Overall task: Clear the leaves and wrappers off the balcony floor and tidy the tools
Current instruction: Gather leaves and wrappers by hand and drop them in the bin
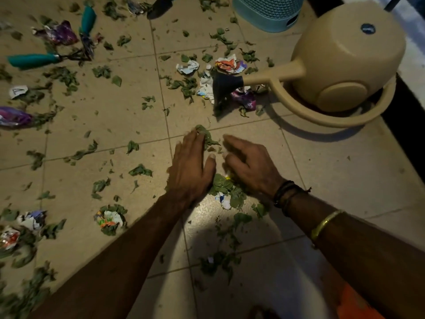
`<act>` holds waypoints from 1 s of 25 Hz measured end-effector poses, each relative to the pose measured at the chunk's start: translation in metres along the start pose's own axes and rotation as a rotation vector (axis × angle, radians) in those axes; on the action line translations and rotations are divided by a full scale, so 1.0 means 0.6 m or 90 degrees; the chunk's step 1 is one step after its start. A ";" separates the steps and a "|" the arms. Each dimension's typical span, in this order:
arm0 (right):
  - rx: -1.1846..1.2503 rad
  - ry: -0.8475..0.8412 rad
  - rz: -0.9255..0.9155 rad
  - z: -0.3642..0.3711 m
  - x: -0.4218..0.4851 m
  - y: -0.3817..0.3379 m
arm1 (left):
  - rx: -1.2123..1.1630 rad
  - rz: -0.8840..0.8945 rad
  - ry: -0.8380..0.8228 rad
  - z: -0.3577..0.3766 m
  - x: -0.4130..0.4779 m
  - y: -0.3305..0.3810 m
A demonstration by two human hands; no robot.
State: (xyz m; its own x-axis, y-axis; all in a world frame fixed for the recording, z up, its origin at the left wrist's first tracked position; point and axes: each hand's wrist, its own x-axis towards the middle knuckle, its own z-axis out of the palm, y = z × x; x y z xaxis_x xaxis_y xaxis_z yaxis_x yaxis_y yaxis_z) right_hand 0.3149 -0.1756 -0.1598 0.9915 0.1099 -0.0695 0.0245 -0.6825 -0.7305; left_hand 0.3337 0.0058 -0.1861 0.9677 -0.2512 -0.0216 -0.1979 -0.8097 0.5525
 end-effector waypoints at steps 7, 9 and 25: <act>-0.168 -0.197 -0.008 0.003 0.038 0.001 | 0.149 0.164 -0.204 -0.024 0.054 -0.013; -0.168 -0.197 -0.046 0.021 -0.029 -0.002 | 0.133 0.185 -0.222 -0.029 -0.008 -0.016; 0.068 0.050 0.056 0.102 -0.198 -0.053 | 0.068 0.068 -0.066 -0.054 -0.208 -0.065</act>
State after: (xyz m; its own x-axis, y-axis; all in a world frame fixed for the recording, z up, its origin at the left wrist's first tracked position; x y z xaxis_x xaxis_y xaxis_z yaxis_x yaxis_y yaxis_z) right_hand 0.1886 -0.1228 -0.1702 0.9962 -0.0068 -0.0868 -0.0732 -0.6055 -0.7924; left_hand 0.2255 0.0861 -0.1777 0.9199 -0.3881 -0.0561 -0.3202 -0.8259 0.4640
